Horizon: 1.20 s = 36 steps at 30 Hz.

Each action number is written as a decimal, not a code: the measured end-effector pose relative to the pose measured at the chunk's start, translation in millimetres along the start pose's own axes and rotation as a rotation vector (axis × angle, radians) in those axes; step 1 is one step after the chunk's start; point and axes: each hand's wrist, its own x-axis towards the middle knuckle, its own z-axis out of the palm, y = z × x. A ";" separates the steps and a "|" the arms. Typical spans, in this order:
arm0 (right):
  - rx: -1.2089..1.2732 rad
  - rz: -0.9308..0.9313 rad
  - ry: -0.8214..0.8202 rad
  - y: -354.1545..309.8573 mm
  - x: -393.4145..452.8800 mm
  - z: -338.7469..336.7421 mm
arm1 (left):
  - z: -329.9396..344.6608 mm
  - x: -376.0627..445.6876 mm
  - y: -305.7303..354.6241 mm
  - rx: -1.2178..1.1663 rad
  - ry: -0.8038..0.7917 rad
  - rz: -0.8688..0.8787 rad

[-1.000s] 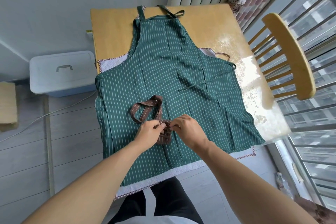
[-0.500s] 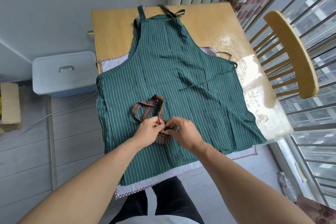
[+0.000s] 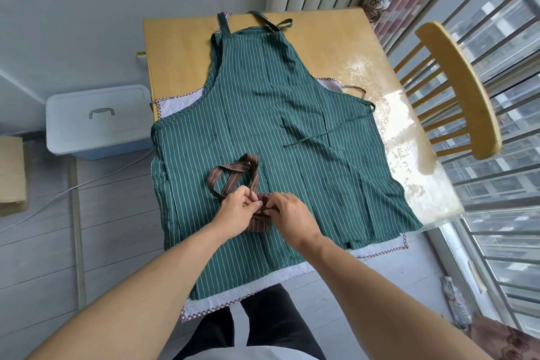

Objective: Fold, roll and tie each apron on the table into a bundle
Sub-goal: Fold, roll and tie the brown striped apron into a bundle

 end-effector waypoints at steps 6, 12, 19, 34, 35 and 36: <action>-0.100 -0.099 0.082 -1.2 -6.0 4.8 | -0.5 10.7 6.9 0.070 -0.024 -0.027; -0.188 -0.078 0.033 -5.9 -5.4 7.0 | -5.8 9.5 2.6 0.052 -0.105 -0.048; 0.132 0.141 -0.375 -11.3 7.6 -16.8 | -1.4 -3.4 -8.3 0.147 0.003 0.109; 0.646 0.556 -0.357 -18.5 10.5 -20.0 | -4.0 -21.5 -21.6 0.576 0.154 0.521; 0.648 0.548 -0.334 -17.5 9.2 -21.7 | -5.1 -21.8 -21.0 0.575 0.149 0.526; 0.615 0.530 -0.322 -16.7 8.9 -23.2 | -6.3 -22.6 -20.5 0.584 0.140 0.526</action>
